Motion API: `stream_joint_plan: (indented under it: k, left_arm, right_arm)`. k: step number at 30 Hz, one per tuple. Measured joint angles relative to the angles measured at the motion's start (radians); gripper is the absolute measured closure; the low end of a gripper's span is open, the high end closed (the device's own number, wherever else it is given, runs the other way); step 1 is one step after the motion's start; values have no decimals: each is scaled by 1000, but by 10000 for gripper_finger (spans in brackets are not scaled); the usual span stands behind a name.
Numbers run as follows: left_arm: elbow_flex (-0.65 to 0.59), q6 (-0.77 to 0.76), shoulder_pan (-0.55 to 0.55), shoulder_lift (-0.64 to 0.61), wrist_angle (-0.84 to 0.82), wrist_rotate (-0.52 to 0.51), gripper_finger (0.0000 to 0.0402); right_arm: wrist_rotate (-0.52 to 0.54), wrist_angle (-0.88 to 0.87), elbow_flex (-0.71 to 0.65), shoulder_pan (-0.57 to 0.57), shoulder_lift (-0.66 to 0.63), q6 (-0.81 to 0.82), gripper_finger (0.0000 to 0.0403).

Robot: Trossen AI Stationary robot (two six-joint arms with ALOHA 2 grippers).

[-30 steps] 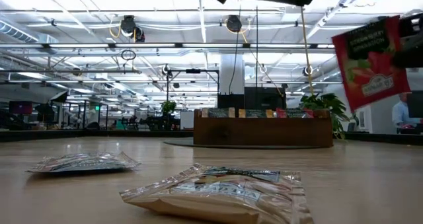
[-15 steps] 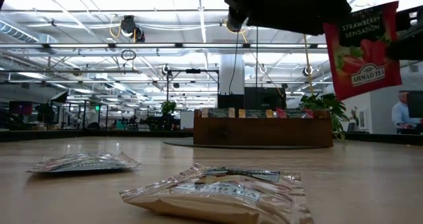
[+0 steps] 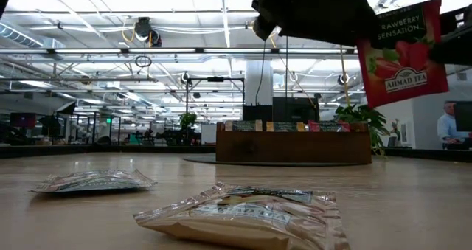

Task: Pick & Place Tea
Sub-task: Put the red tea bag into the right section of the wooden organiser

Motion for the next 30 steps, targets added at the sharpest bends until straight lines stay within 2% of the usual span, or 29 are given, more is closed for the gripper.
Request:
stream_joint_plan:
  k: [6, 14, 21, 25, 30]
  left_arm:
    - [0, 32, 2, 0, -9, 9, 390]
    - [0, 15, 2, 0, -92, -3, 398]
    - [0, -6, -2, 0, -108, -1, 399]
    - [0, -10, -1, 0, -105, -1, 400]
    - [0, -13, -1, 0, -103, -1, 400]
  right_arm:
    - [0, 3, 0, 0, 0, 0, 403]
    - [-1, 1, 0, 8, 0, 37, 397]
    - [-20, 2, 0, 6, -44, 60, 342]
    - [-100, -1, 0, -45, -57, 119, 299]
    - [-259, -4, 0, -145, -57, 173, 254]
